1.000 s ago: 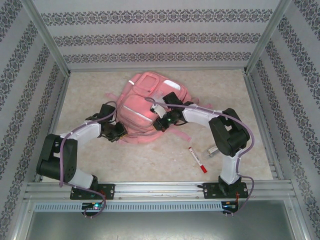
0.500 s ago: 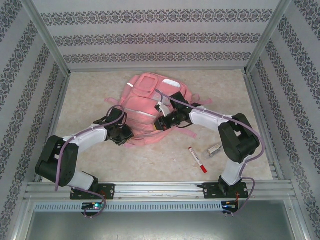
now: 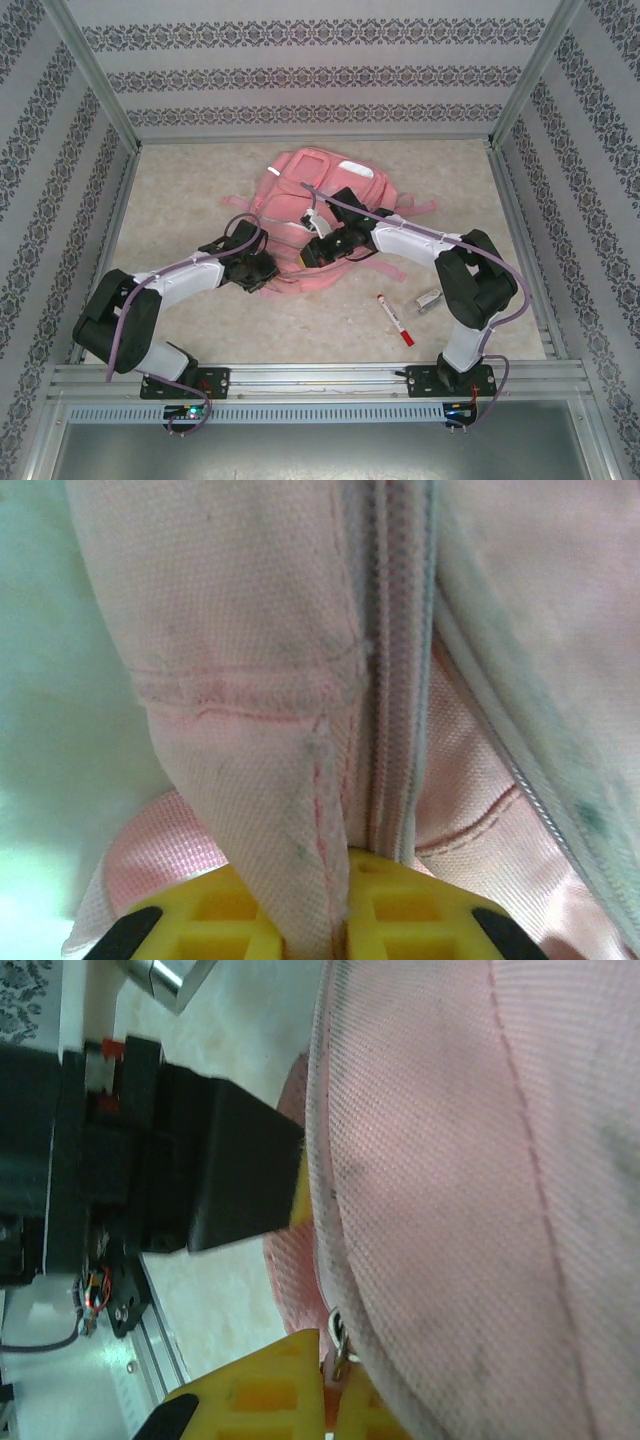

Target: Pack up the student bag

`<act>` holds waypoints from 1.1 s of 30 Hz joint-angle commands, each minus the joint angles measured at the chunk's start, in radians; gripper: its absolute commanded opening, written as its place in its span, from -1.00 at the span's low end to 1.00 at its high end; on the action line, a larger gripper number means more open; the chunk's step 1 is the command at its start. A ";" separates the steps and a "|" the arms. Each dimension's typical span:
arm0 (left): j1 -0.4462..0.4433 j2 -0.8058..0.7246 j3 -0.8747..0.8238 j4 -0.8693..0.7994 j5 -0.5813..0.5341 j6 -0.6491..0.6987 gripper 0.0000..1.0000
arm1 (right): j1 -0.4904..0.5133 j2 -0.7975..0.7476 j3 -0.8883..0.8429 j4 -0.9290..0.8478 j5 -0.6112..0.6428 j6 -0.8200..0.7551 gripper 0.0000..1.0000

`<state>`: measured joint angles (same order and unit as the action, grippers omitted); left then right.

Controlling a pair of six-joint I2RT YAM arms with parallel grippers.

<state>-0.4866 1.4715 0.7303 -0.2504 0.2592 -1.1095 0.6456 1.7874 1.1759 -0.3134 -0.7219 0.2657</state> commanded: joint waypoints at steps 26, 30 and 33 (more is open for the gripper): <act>-0.053 -0.167 0.127 0.080 0.081 0.692 -0.13 | -0.017 -0.423 -0.179 0.007 0.248 -0.350 0.03; -0.056 -0.081 0.168 0.081 0.115 0.742 -0.13 | -0.086 -0.441 -0.227 0.068 0.285 -0.635 0.14; -0.057 -0.062 0.184 0.062 0.096 0.834 -0.13 | -0.101 -0.404 -0.249 0.050 0.217 -0.981 0.19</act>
<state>-0.5476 1.3979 0.8806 -0.1486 0.3367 -0.4210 0.5457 1.3464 0.9638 -0.2539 -0.4824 -0.3374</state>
